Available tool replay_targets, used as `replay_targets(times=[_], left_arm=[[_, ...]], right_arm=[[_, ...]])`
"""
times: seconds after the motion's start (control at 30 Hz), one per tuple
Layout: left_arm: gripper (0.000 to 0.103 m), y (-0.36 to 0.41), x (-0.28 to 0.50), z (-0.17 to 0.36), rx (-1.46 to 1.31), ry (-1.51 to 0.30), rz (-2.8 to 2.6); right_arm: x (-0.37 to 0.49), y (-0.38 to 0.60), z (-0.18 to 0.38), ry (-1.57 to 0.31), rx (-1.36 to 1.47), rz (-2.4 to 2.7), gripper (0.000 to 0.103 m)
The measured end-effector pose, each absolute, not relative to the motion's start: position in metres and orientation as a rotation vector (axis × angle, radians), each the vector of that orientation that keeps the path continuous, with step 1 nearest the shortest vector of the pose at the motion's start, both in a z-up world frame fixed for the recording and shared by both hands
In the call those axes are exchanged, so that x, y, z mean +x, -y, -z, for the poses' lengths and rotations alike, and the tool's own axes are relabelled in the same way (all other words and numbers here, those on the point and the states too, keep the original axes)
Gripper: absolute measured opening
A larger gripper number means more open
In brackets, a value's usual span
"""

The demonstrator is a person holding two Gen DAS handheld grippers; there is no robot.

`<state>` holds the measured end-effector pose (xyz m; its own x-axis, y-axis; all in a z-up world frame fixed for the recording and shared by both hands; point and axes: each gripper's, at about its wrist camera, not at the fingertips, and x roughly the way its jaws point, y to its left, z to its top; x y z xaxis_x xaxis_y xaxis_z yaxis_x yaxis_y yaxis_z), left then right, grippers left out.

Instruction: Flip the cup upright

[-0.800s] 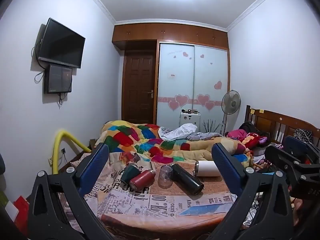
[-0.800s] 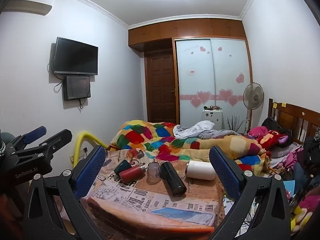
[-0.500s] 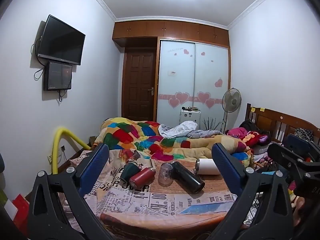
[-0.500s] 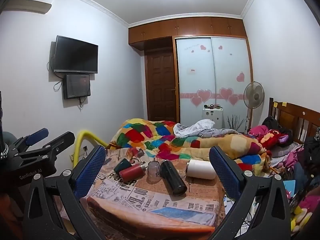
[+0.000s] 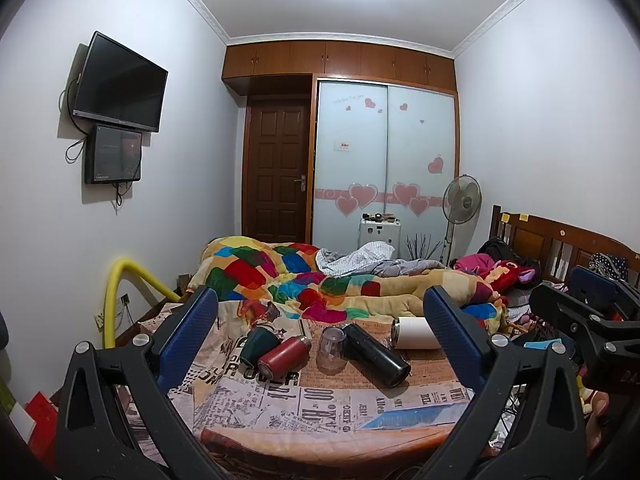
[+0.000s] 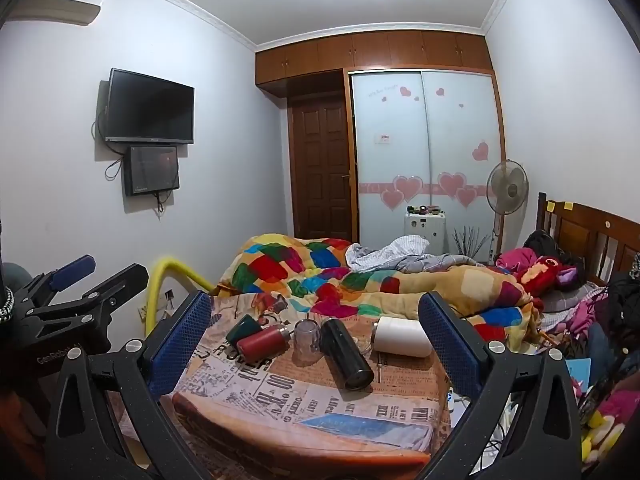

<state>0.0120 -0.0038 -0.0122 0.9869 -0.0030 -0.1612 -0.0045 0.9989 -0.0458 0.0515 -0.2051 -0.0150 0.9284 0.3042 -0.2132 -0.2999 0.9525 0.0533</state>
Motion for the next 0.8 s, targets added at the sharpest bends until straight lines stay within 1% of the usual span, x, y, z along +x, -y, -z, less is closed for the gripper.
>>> replay_targets(times=[0.8], left_arm=[[0.103,0.0005,0.0076,0.0075,-0.045,-0.146,0.014]], right_arm=[[0.0587,0.2120,0.0223,-0.220,0.023,-0.302,0.103]])
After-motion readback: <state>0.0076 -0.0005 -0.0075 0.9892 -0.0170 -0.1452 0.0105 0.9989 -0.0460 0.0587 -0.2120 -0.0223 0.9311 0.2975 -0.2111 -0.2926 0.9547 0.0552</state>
